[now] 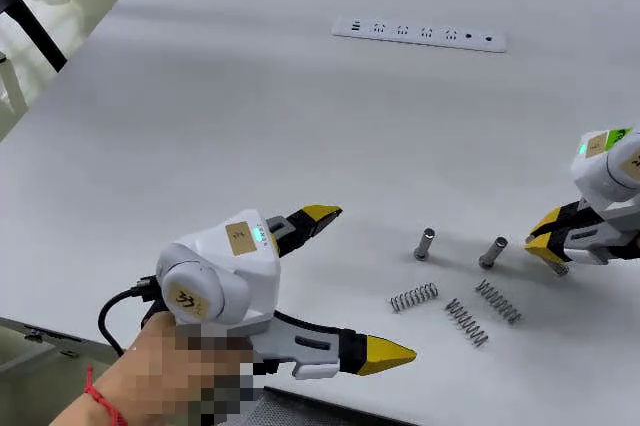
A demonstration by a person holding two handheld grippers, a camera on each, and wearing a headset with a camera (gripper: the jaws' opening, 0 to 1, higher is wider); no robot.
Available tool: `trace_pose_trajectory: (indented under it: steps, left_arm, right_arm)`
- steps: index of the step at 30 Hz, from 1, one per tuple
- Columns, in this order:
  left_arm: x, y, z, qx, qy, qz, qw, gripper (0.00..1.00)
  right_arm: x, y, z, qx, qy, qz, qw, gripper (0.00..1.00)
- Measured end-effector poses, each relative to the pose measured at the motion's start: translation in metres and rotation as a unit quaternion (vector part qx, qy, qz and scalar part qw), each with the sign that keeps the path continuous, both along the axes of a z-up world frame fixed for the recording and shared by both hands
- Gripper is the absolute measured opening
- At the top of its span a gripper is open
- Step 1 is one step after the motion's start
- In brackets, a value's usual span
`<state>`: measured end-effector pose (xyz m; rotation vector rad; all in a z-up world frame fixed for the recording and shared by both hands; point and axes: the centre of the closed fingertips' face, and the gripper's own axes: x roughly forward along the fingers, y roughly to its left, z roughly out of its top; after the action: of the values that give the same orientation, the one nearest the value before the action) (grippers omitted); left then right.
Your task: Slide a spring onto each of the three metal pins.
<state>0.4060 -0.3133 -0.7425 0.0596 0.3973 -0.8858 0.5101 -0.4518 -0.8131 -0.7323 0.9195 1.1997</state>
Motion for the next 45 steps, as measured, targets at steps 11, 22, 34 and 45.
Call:
trace_pose_trajectory:
  steps: [11,22,34,45]
  left_arm:
    - [0.000,-0.003,0.002,0.001,0.000,-0.003,1.0000,1.00]
    - [0.000,-0.002,0.000,0.002,0.000,-0.006,1.0000,1.00]
    - [0.000,-0.002,-0.002,0.005,0.002,-0.009,0.9999,1.00]
    - [-0.002,-0.006,0.000,0.007,0.003,-0.013,0.9999,1.00]
  right_arm:
    - [-0.003,-0.013,0.010,0.020,-0.008,-0.019,0.9996,0.09]
    - [-0.009,-0.025,0.014,0.031,-0.012,-0.036,0.9988,0.09]
    - [-0.015,-0.036,0.017,0.038,-0.012,-0.054,0.9978,0.09]
    - [-0.018,-0.041,0.017,0.047,-0.011,-0.067,0.9966,0.09]
